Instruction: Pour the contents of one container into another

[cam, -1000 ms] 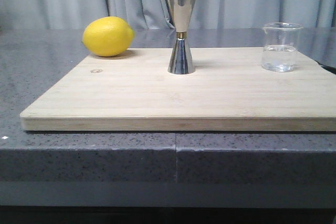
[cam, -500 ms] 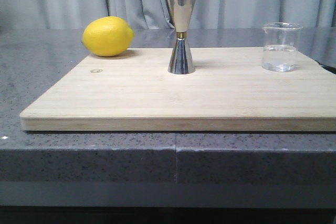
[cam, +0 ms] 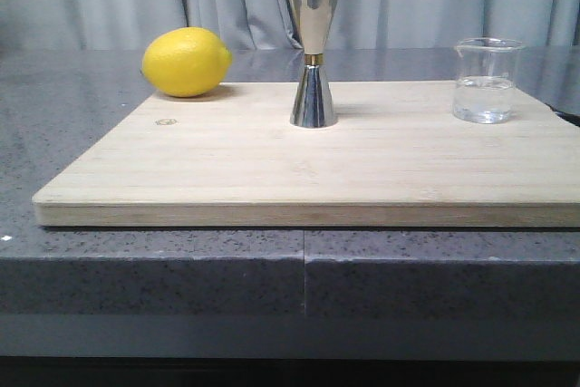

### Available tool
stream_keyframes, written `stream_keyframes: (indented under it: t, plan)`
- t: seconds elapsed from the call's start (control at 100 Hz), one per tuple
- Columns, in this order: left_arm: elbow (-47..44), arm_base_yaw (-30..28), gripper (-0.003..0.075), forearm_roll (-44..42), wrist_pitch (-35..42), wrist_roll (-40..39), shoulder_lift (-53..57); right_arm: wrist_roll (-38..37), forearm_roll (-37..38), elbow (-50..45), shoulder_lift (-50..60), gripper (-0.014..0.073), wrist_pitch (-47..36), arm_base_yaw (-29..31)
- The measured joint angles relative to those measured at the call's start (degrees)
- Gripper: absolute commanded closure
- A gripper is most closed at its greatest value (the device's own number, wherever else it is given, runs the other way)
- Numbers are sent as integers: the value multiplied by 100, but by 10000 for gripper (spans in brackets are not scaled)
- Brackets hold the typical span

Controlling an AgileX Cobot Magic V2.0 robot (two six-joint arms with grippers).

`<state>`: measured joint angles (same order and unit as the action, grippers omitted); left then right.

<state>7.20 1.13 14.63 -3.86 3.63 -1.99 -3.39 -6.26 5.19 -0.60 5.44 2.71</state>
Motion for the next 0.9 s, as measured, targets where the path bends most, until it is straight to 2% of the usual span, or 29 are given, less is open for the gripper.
stream_keyframes:
  t: [0.16,0.39,0.52,0.62,0.78,0.84,0.9]
  plan:
    - [1258,0,741,903,-647,0,-1019,0,-9,1152,-854,662,759,0]
    - [2979,0,741,1071,-1641,640,-2819,0,-9,2836,-2356,659,1275,0]
    - [3436,0,708,1231,-1798,1062,-3650,0,-9,3304,-3044,585,1423,0]
    - [3633,0,591,1601,-1817,1277,-4093,0,-21,3434,-3448,441,1447,0]
    - [3732,58,312,2402,-1810,1968,-4629,0,-21,3445,-3924,168,1447,0]
    - [3744,179,202,2648,-1810,2474,-4803,0,-33,3447,-4066,108,1436,0]
    - [3753,319,141,2874,-1788,2908,-4954,0,-92,3447,-4179,82,1423,0]
